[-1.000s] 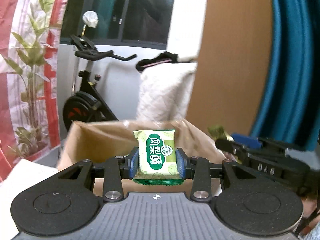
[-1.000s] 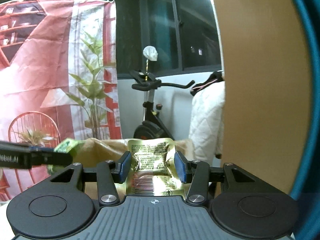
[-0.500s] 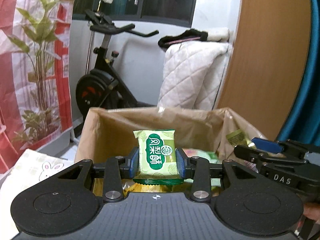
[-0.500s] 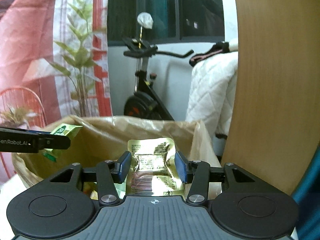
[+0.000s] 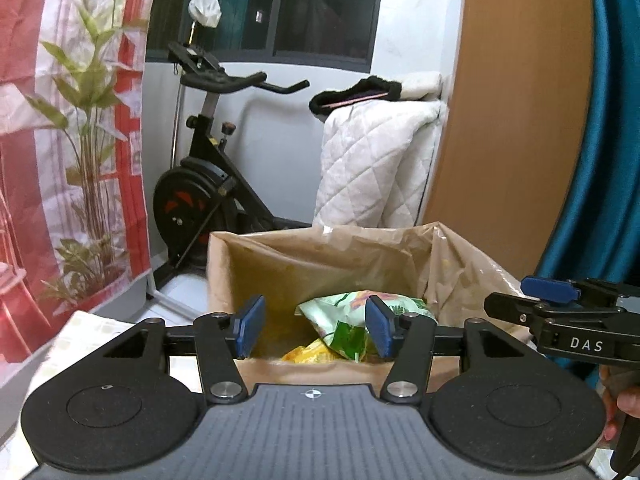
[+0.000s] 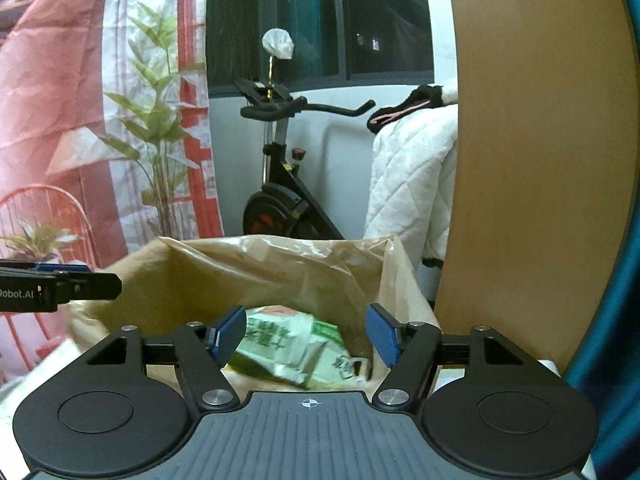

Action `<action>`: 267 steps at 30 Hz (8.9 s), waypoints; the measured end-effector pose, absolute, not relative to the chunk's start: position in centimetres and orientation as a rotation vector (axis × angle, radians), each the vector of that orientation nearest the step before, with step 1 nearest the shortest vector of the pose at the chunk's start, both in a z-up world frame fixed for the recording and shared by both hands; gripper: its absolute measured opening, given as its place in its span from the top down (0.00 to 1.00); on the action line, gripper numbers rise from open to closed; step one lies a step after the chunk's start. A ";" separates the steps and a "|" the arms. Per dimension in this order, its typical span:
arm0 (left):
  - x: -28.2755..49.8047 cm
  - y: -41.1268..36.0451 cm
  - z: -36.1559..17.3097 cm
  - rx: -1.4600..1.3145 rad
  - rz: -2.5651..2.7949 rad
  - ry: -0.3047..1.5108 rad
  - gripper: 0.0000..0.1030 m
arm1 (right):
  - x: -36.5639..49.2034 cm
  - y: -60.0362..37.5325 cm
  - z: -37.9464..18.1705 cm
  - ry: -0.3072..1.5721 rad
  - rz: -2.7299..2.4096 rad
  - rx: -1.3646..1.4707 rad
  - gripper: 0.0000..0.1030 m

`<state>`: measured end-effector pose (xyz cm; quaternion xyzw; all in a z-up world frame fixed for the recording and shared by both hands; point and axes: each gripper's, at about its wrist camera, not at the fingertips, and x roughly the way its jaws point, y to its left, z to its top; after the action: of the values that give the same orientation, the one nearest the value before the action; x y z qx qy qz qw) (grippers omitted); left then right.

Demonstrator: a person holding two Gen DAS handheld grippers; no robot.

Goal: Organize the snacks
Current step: 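Carry both snacks over the box and open both tools to drop them, then bring both tools back from the box to the green chip bag, then grasp the green chip bag with both tools, then carry the green chip bag over the box and open both tools, then return both tools from the box to the remaining snacks, then grasp the small orange packet with the left tool while the right tool grasps the blue-white candy packet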

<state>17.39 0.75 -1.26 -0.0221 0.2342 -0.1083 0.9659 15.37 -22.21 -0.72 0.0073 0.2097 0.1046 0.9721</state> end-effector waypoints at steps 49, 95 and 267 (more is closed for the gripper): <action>10.4 8.1 -9.7 -0.118 -0.235 0.646 0.45 | 7.4 -15.5 -12.4 0.673 0.302 0.045 0.39; 8.0 -0.6 -13.8 -0.049 -0.459 0.777 0.69 | 3.0 -16.7 -12.8 0.717 0.453 0.115 0.65; 15.1 9.8 -19.5 0.071 -0.186 0.836 0.48 | 7.6 -19.8 -20.4 0.806 0.236 0.133 0.60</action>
<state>15.11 9.81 -19.45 0.0347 0.4055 -0.0903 0.9090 7.59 -19.80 -20.40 0.0643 0.3908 0.1142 0.9111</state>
